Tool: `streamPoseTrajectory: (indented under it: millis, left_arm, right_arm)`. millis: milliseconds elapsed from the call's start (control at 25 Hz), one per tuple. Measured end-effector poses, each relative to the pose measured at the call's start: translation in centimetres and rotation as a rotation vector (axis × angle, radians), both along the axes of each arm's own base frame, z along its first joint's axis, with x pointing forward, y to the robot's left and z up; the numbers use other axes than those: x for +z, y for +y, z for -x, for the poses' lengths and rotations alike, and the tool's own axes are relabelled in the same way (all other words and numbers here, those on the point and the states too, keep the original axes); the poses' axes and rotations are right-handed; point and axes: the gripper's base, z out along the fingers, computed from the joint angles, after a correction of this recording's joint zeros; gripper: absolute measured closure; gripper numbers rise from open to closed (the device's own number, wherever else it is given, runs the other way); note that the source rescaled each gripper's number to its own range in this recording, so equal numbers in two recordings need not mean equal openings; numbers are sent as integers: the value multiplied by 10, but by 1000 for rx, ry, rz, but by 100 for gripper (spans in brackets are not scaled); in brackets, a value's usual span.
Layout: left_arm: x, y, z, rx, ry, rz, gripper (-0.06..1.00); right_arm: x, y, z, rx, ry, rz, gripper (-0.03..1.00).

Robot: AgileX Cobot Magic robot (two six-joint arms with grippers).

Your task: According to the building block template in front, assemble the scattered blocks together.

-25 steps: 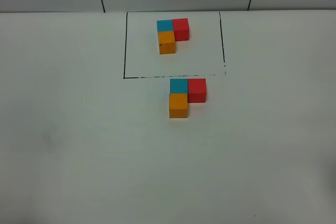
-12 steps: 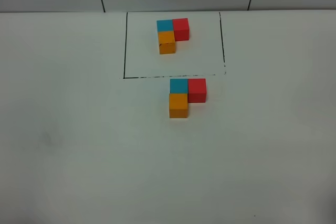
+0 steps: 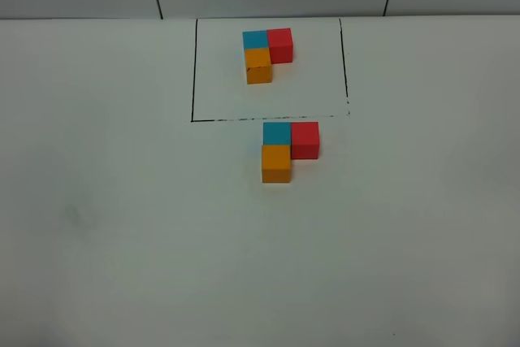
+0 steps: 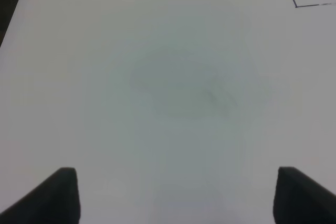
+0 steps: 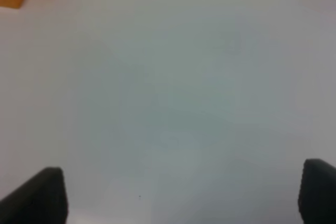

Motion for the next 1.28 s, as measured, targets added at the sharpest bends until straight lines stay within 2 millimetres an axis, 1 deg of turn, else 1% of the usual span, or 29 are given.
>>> streamPoseTrajectory:
  millis: [480, 720, 1280]
  left_arm:
    - [0, 0, 0, 0, 0, 0, 19]
    - [0, 0, 0, 0, 0, 0, 19]
    - [0, 0, 0, 0, 0, 0, 19]
  right_arm:
    - [1, 3, 24, 28, -146, -17, 22]
    - [0, 1, 34, 45, -196, -24, 23]
    - [0, -3, 34, -20, -197, -51, 23]
